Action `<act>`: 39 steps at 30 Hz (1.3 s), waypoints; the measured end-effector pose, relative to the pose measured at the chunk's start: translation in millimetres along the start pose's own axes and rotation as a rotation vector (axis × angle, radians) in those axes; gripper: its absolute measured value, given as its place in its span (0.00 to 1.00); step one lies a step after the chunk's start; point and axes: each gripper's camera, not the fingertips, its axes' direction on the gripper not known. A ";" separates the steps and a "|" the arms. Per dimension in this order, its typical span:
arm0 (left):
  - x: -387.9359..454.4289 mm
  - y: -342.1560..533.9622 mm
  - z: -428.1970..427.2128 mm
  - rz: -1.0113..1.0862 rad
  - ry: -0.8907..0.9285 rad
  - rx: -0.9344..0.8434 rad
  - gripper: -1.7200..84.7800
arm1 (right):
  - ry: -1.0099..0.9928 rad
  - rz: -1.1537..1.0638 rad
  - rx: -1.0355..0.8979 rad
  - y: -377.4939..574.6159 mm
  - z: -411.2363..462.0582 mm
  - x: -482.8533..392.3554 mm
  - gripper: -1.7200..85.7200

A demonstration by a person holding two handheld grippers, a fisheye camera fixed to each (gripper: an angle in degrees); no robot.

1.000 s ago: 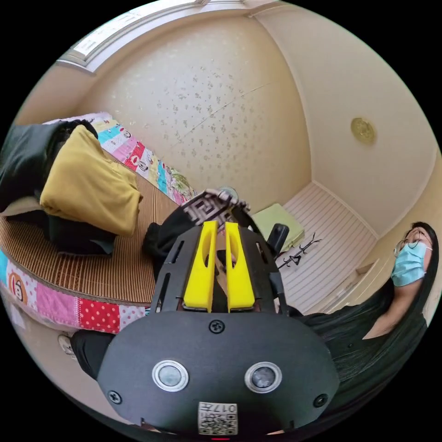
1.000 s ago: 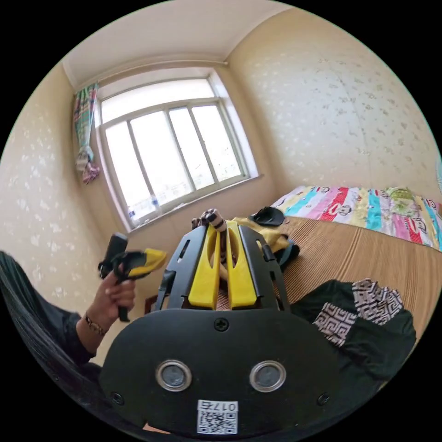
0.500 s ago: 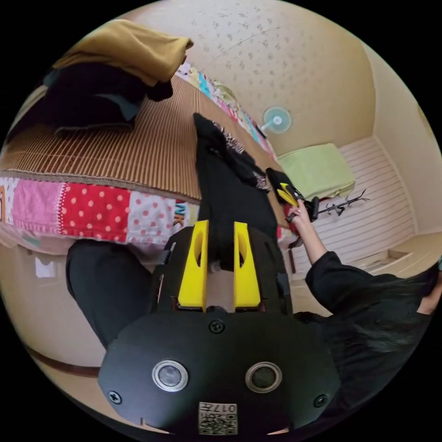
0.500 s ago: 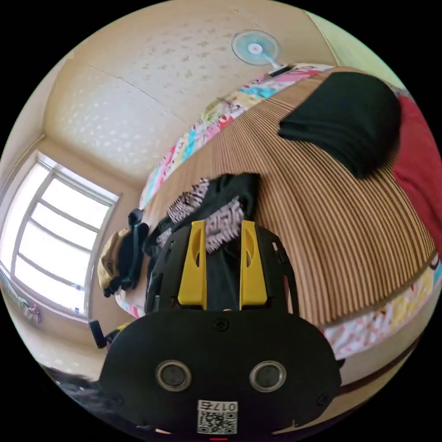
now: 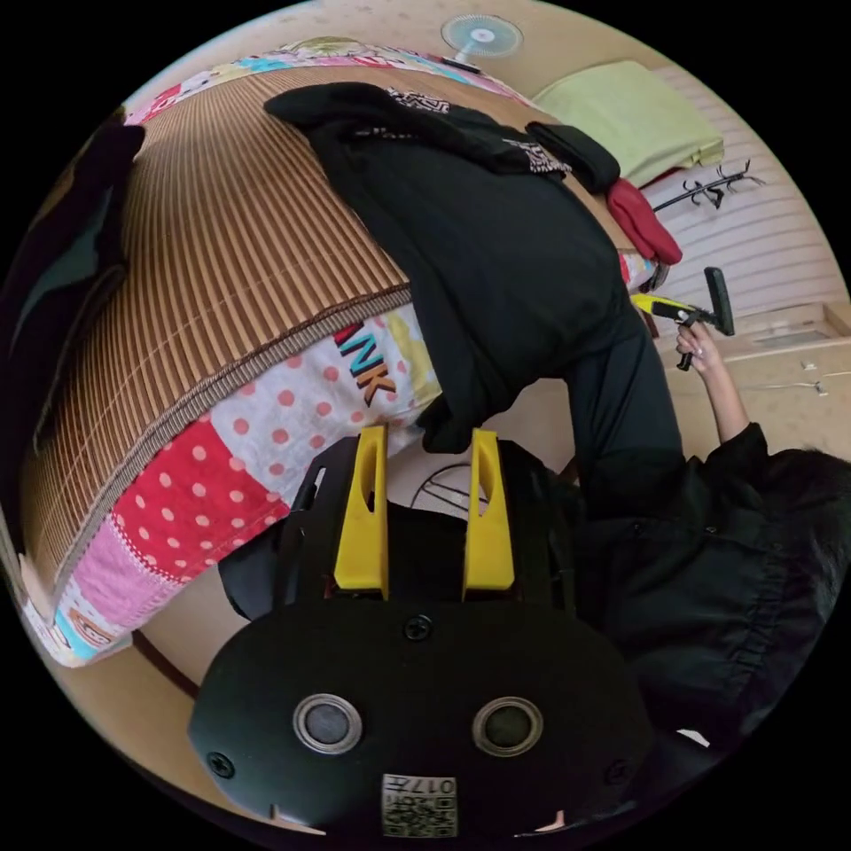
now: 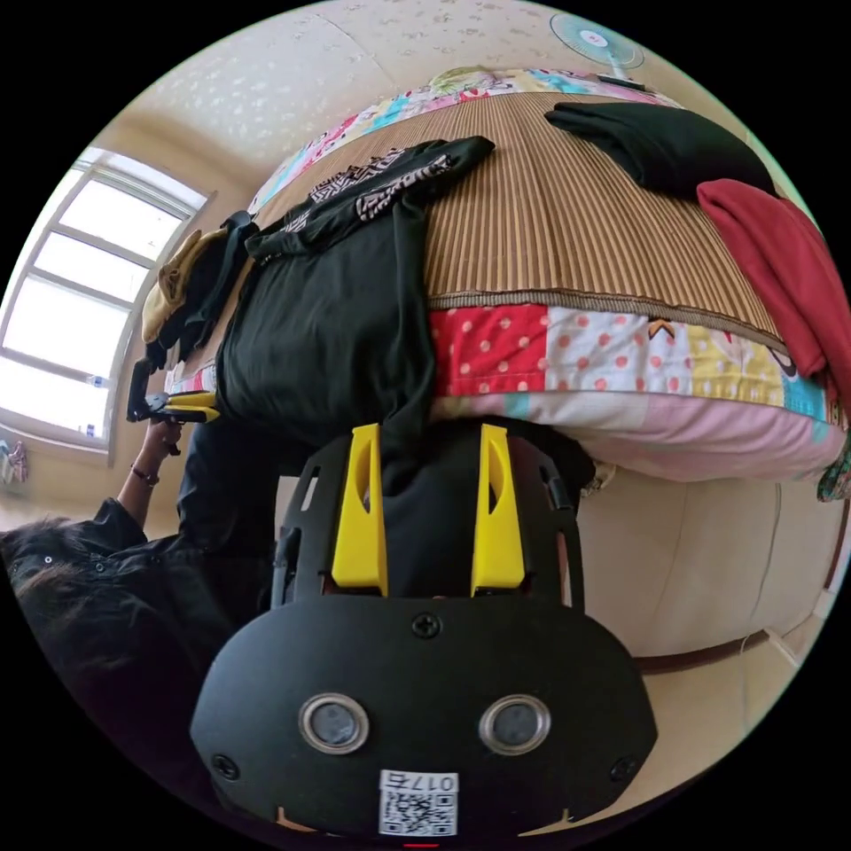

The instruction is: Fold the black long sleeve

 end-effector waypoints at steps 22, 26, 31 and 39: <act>37.6 14.2 15.7 0.208 -0.048 -0.090 0.06 | -0.054 -0.145 0.050 11.6 -43.4 -58.3 0.06; -6.4 68.8 -57.4 0.139 0.407 0.202 0.06 | -0.408 -0.120 0.276 52.5 -122.5 -33.9 0.06; -55.3 145.0 -121.0 0.083 0.888 0.625 0.06 | -0.738 -0.029 0.423 84.7 -189.7 -22.1 0.05; -133.6 83.0 -135.3 -0.235 0.961 0.726 0.06 | -0.696 0.251 0.399 -8.9 -189.7 19.5 0.06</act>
